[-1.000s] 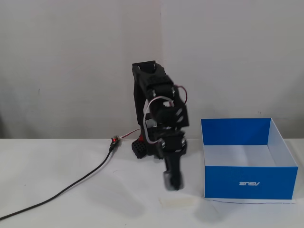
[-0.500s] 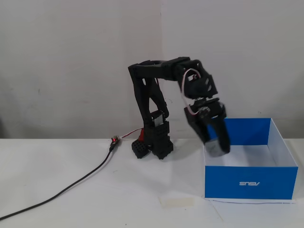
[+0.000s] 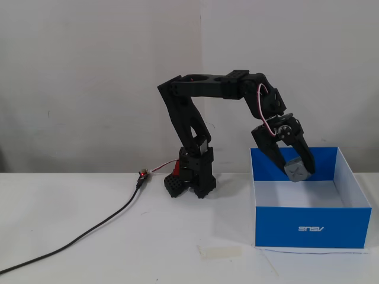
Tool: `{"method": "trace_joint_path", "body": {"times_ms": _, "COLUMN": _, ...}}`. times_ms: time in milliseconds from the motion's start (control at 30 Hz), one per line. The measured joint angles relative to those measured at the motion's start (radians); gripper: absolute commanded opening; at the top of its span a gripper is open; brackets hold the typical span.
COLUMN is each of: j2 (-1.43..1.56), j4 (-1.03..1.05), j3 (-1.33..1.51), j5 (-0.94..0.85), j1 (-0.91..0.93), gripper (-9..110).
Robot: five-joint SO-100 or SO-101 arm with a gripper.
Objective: Pick the gray block and keep it in the box.
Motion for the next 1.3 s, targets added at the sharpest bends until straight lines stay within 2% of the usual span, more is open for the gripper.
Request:
{"method": "trace_joint_path", "body": {"times_ms": 67, "j2": 0.000, "j4": -0.006, "j3": 0.009, "j5": 0.000, "j1": -0.017, "gripper": 28}}
{"method": "trace_joint_path", "body": {"times_ms": 200, "j2": 0.000, "j4": -0.008, "j3": 0.011, "j5": -0.014, "j1": -0.046, "gripper": 28}}
{"method": "trace_joint_path", "body": {"times_ms": 500, "j2": 0.003, "j4": -0.008, "j3": 0.017, "j5": -0.080, "j1": -0.060, "gripper": 4}}
{"method": "trace_joint_path", "body": {"times_ms": 600, "j2": 0.048, "j4": -0.017, "j3": 0.066, "j5": -0.137, "j1": -0.012, "gripper": 0}}
{"method": "trace_joint_path", "body": {"times_ms": 833, "j2": 0.195, "j4": -0.015, "j3": 0.149, "j5": -0.252, "j1": 0.172, "gripper": 0}}
{"method": "trace_joint_path", "body": {"times_ms": 1100, "j2": 0.233, "j4": -0.011, "j3": 0.155, "j5": -0.298, "j1": 0.529, "gripper": 0}}
{"method": "trace_joint_path", "body": {"times_ms": 1300, "j2": 0.291, "j4": -0.120, "j3": 0.285, "j5": -0.284, "j1": 0.796, "gripper": 0}}
